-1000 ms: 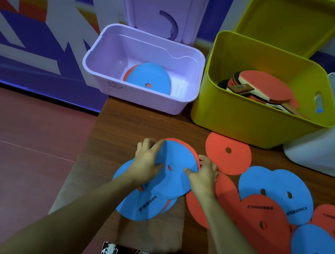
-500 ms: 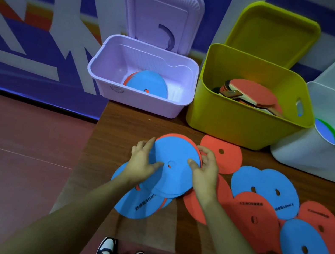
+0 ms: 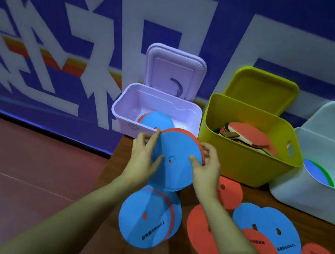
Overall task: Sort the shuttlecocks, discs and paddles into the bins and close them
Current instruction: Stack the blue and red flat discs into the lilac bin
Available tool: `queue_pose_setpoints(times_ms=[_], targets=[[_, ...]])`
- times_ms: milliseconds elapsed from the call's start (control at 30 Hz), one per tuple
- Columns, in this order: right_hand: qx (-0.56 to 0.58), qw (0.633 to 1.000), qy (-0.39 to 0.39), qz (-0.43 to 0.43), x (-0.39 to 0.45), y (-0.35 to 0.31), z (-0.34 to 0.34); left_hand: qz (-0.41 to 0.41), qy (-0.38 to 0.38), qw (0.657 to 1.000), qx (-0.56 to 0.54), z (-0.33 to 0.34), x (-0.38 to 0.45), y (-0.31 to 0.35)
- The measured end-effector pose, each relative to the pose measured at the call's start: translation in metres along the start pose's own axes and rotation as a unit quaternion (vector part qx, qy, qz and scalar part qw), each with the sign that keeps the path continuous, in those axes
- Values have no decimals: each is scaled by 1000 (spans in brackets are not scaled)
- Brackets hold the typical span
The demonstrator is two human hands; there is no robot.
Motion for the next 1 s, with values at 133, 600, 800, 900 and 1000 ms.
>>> queue_pose_setpoints(times_ms=[133,600,800,900,1000], targets=[[-33,997,6,-66,41,-30,19,18,30,999,8,-21,43,-2],[-148,987,3,-69,189,-35,119,-34,-43,996,69,-28,228,-87],[-203,976,-70,44,195,13,149,-98,-161,975,121,6,235,-136],[-262,945,-168,97,188,36,162,-135,-245,941,189,15,225,-151],[-316,924,-196,93,185,42,164,-103,-257,928,249,12,218,-154]])
Point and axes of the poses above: each hand's wrist, its own x-axis towards the middle knuckle, its own z-axis out of the palm, y = z × x, the point moved 1 cm from there along x, towards the middle knuckle, and after that the axes turned 7 degrees about -x, right-handed, at the moved point
